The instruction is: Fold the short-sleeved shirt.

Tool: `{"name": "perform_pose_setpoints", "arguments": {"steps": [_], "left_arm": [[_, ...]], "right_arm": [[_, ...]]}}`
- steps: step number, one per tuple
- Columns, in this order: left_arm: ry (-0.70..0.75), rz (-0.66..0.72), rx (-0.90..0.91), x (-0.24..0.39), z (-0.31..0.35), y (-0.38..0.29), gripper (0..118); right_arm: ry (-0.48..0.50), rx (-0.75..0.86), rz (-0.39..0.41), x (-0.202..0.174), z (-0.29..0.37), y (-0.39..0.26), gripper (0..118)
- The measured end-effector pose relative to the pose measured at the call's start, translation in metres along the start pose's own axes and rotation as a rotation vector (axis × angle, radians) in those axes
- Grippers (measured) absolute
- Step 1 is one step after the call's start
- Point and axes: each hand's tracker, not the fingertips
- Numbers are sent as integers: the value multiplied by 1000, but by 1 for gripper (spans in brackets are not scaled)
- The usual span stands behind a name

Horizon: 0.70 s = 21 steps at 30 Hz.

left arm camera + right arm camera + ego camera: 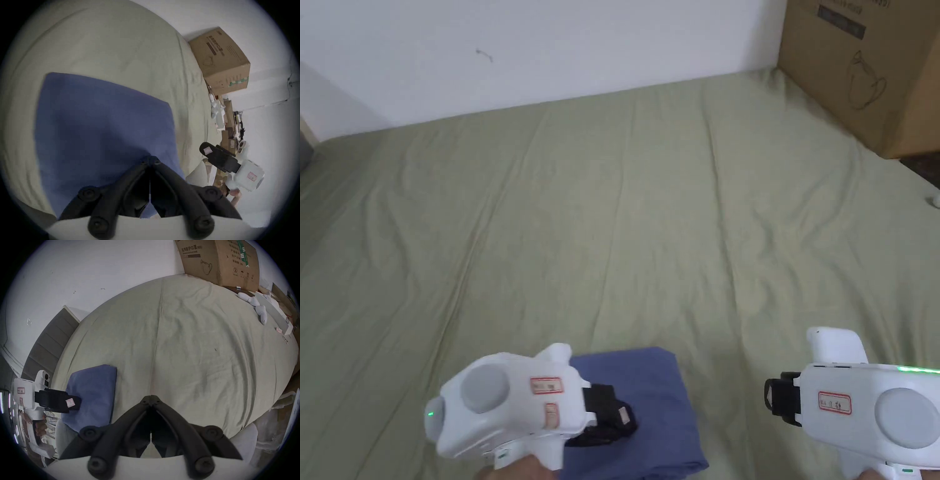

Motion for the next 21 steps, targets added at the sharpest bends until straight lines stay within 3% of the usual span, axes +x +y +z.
{"name": "perform_pose_setpoints", "arguments": {"steps": [9, 12, 16, 21], "left_arm": [[-30, -136, -71, 52, -52, -9, 0], [-107, -117, -37, 48, -37, -10, 0], [-109, -174, 59, 33, 13, -7, 0], [-111, -101, 220, -23, 91, -8, 0]], "right_arm": [[-30, 3, -9, 7, 14, -2, 0], [-37, 14, 3, 6, 22, 1, 0], [-24, 34, 43, -9, 28, 11, 0], [149, 72, 74, -51, 28, 31, 0]]}}
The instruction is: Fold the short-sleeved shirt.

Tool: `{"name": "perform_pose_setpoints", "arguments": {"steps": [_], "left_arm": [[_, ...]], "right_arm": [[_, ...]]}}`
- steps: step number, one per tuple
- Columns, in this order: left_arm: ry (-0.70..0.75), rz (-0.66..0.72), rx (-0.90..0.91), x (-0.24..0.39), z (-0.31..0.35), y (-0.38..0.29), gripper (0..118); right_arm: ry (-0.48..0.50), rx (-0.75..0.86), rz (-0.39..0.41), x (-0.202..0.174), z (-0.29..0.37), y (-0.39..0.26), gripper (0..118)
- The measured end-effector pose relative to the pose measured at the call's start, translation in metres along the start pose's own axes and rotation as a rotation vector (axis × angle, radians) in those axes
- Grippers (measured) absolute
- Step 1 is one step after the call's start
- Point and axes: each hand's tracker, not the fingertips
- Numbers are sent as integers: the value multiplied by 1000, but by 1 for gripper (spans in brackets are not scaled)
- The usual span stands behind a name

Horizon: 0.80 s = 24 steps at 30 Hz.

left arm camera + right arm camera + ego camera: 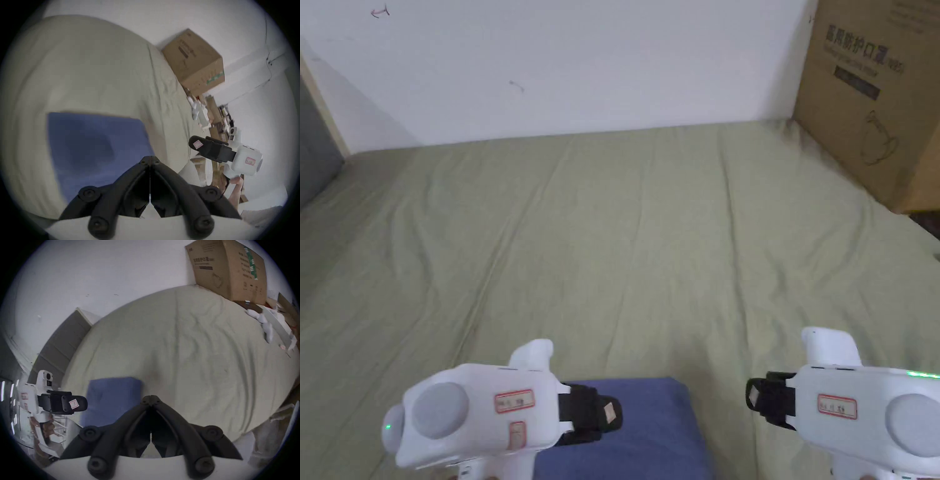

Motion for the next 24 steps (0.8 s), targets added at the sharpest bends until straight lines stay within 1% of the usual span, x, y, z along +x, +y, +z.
{"name": "perform_pose_setpoints", "arguments": {"steps": [1, 4, 6, 7, 9, 10, 11, 12, 13, 15, 16, 17, 19, 20, 21, 22, 24], "left_arm": [[15, 13, 23, -11, 12, 0, 0], [61, 91, 74, -48, 44, -7, 0], [55, 158, 105, -71, 59, -15, 0], [46, 182, 107, -81, 64, -21, 0], [37, 229, 119, -96, 68, -31, 0], [31, 234, 110, -103, 69, -35, 0], [28, 254, 105, -109, 70, -40, 0], [21, 254, 90, -113, 69, -45, 0], [19, 261, 90, -117, 68, -49, 0], [-15, 303, 111, -126, 66, -55, 3], [-47, 337, 108, -130, 64, -57, 18], [-80, 369, 103, -132, 61, -57, 38], [-121, 402, 85, -136, 53, -55, 83], [-141, 406, 85, -137, 49, -53, 96], [-148, 398, 81, -137, 44, -50, 106], [-156, 398, 82, -137, 40, -48, 113], [-175, 395, 82, -139, 29, -41, 114]], "right_arm": [[20, 6, 27, -9, -5, 3, 0], [27, -49, 150, -42, -30, 8, 0], [57, -96, 200, -60, -55, 3, 0], [75, -125, 199, -65, -69, 0, 0], [91, -209, 164, -69, -99, -9, 0], [79, -246, 160, -68, -113, -15, 0], [42, -283, 160, -68, -123, -22, 0], [16, -290, 182, -70, -129, -28, 0], [24, -274, 188, -70, -130, -30, 0], [31, -259, 166, -68, -125, -27, 0], [35, -264, 157, -66, -125, -24, 0], [39, -269, 149, -65, -126, -22, 0], [39, -268, 150, -64, -124, -21, 0], [36, -270, 153, -64, -124, -22, 0], [36, -270, 153, -65, -124, -23, 0], [33, -269, 153, -66, -124, -24, 0], [29, -268, 155, -66, -124, -23, 0]]}}
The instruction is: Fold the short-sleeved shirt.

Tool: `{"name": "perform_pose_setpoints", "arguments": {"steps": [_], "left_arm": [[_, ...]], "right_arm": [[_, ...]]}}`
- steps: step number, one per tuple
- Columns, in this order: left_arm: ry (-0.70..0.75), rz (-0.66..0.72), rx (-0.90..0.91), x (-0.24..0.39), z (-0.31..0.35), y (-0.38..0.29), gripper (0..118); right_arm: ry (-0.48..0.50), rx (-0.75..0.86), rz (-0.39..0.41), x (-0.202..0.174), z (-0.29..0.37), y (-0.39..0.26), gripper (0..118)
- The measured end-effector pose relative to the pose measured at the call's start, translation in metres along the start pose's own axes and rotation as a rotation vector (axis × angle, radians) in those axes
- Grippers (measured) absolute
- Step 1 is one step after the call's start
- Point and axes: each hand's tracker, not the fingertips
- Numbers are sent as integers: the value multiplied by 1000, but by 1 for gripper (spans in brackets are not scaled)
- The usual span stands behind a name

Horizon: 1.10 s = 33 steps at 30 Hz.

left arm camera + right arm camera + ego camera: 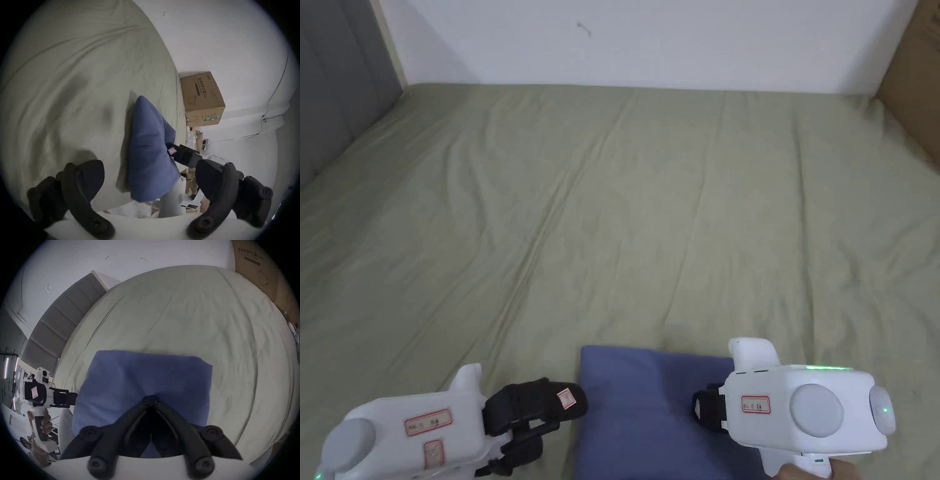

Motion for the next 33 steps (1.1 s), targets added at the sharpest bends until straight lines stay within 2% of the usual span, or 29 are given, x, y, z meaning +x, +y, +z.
{"name": "perform_pose_setpoints", "arguments": {"steps": [10, 12, 13, 14, 15, 17, 18, 20, 24, 27, 30, 31, 32, 33], "left_arm": [[-163, 78, -166, -11, -79, 22, 114], [-145, 89, -173, -6, -87, 23, 107], [-102, 70, -191, -4, -89, 23, 82], [6, -3, -205, -2, -92, 23, 39], [79, -44, -215, -7, -94, 23, 26], [-35, 20, -221, -10, -89, 25, 26], [-30, 40, -206, -8, -86, 27, 26], [15, -64, -212, 3, -78, 30, 26], [80, -158, -181, 15, -36, 52, 26], [197, -230, -142, 20, 8, 79, 26], [375, -283, -109, 17, 56, 115, 26], [386, -287, -107, 17, 67, 123, 26], [547, -362, -92, 15, 83, 137, 26], [647, -390, -91, 18, 96, 144, 26]], "right_arm": [[6, 5, -19, 2, 0, -1, 0], [1, 3, -14, 1, 0, 0, 0], [-2, 3, -13, 1, 1, 0, 0], [-7, 5, -14, 0, 2, 0, 0], [-14, 11, -13, -1, 4, 0, 0], [-17, 14, -9, -2, 8, 1, 0], [-20, 21, -3, -3, 11, 1, 0], [-21, 35, 3, -4, 18, 2, 0], [-15, 72, 0, -6, 30, 7, 0], [-13, 82, 1, -7, 32, 8, 0], [-23, 81, 5, -8, 29, 8, 0], [-24, 77, 3, -8, 26, 8, 0], [-24, 73, -2, -8, 24, 7, 0], [-23, 66, -6, -9, 21, 7, 0]]}}
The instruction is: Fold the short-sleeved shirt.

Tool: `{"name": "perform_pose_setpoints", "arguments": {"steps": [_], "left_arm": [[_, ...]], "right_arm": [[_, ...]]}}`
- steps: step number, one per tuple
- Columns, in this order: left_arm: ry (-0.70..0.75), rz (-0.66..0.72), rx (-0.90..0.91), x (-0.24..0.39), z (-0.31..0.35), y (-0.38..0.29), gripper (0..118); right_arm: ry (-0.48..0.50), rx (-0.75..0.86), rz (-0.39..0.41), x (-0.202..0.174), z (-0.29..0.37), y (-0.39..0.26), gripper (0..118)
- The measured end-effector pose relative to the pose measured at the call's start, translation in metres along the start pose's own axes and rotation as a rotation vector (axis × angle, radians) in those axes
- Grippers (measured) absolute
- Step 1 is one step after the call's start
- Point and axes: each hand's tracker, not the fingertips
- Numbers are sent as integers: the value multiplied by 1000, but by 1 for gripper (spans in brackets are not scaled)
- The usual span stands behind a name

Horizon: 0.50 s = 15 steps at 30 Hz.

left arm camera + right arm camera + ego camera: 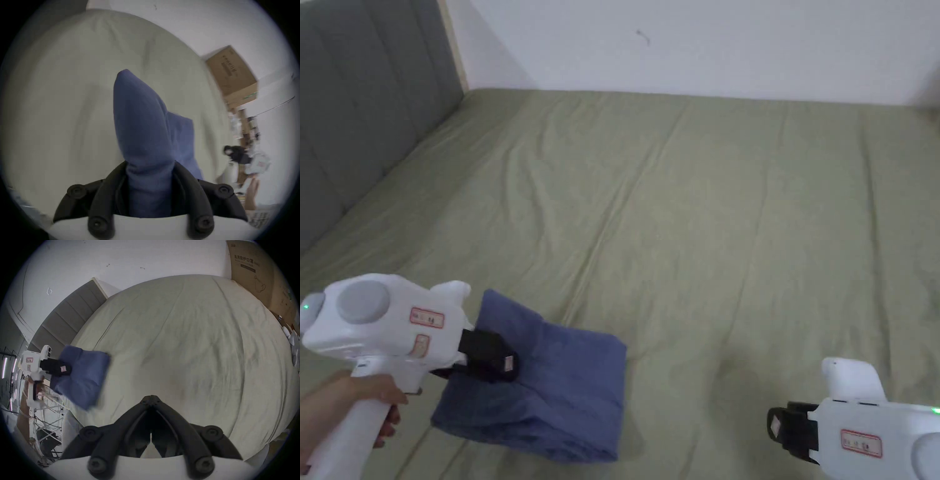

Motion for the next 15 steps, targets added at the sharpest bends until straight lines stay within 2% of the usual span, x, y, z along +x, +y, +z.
{"name": "perform_pose_setpoints", "arguments": {"steps": [8, 10, 11, 12, 13, 14, 15], "left_arm": [[625, -213, -111, -68, 23, 27, 26], [699, -217, -100, -81, 21, 27, 28], [738, -202, -83, -85, 21, 24, 36], [751, -200, -86, -89, 20, 22, 53], [773, -196, -80, -90, 20, 19, 76], [765, -185, -71, -91, 21, 16, 91], [770, -168, -39, -90, 24, 14, 100]], "right_arm": [[-15, -42, -4, -7, -22, 1, 0], [-14, -49, -3, -9, -24, 3, 0], [-4, -52, -4, -9, -23, 4, 0], [3, -52, 0, -9, -22, 4, 0], [3, -52, 6, -10, -22, 5, 0], [0, -51, 14, -10, -21, 6, 0], [-3, -50, 21, -10, -20, 6, 0]]}}
